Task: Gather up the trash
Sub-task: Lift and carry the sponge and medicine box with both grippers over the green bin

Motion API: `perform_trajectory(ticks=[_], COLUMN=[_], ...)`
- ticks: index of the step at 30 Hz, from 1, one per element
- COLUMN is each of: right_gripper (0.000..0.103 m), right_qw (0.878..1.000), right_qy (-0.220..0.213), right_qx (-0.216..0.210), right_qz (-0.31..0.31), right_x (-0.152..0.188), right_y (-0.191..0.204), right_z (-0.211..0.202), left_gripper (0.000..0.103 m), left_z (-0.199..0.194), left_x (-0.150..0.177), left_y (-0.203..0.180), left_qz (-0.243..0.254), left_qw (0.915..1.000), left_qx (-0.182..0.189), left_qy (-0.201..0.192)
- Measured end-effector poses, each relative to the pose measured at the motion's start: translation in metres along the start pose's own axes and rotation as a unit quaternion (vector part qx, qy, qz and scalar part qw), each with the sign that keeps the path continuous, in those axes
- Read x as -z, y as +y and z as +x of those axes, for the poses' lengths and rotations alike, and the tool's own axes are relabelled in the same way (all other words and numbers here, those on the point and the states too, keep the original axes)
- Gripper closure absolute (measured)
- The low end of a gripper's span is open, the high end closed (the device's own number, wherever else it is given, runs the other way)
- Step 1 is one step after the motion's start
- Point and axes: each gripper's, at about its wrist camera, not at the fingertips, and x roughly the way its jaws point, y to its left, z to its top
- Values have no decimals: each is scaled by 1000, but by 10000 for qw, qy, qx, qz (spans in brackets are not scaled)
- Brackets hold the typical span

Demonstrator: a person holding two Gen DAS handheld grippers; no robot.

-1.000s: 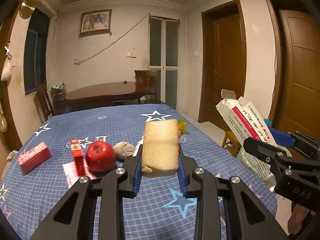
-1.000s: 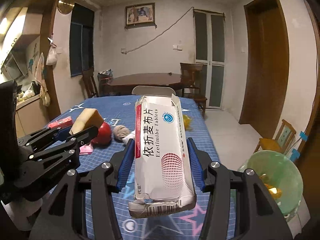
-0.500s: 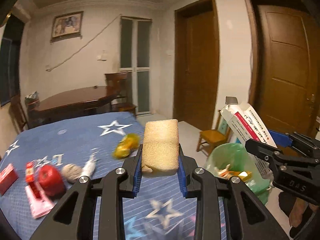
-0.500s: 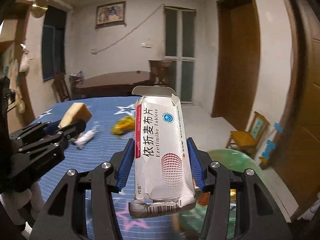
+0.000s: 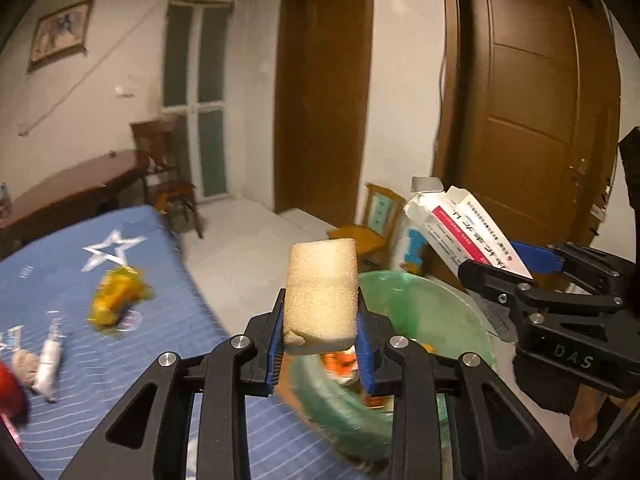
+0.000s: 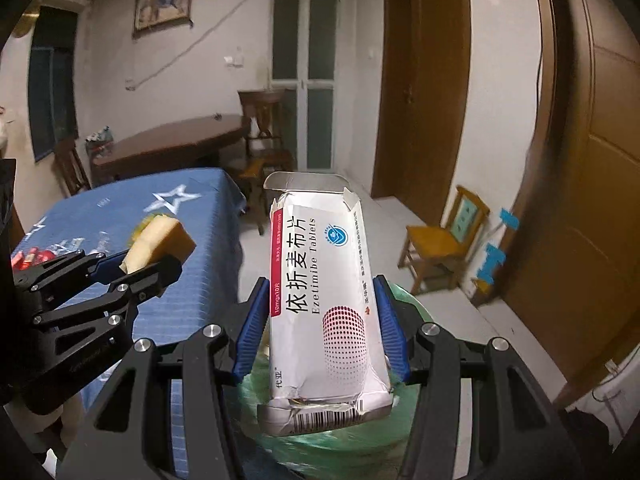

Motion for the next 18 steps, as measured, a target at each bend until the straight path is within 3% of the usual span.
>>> perform_trajectory(ticks=[10,18], right_gripper=[53,53], right_qw=[9952,9918], right_qy=[898,1177], right_qx=[-47,-24], right_qz=[381,491], right_x=[18,28], right_y=[-49,-66], right_z=[55,80], left_gripper=[72,72], left_z=[107,153], left_x=[7,10], left_y=[-23,-27], left_qz=[39,36], left_qw=[9940,9909], left_qx=[513,584], left_qy=[967,1209])
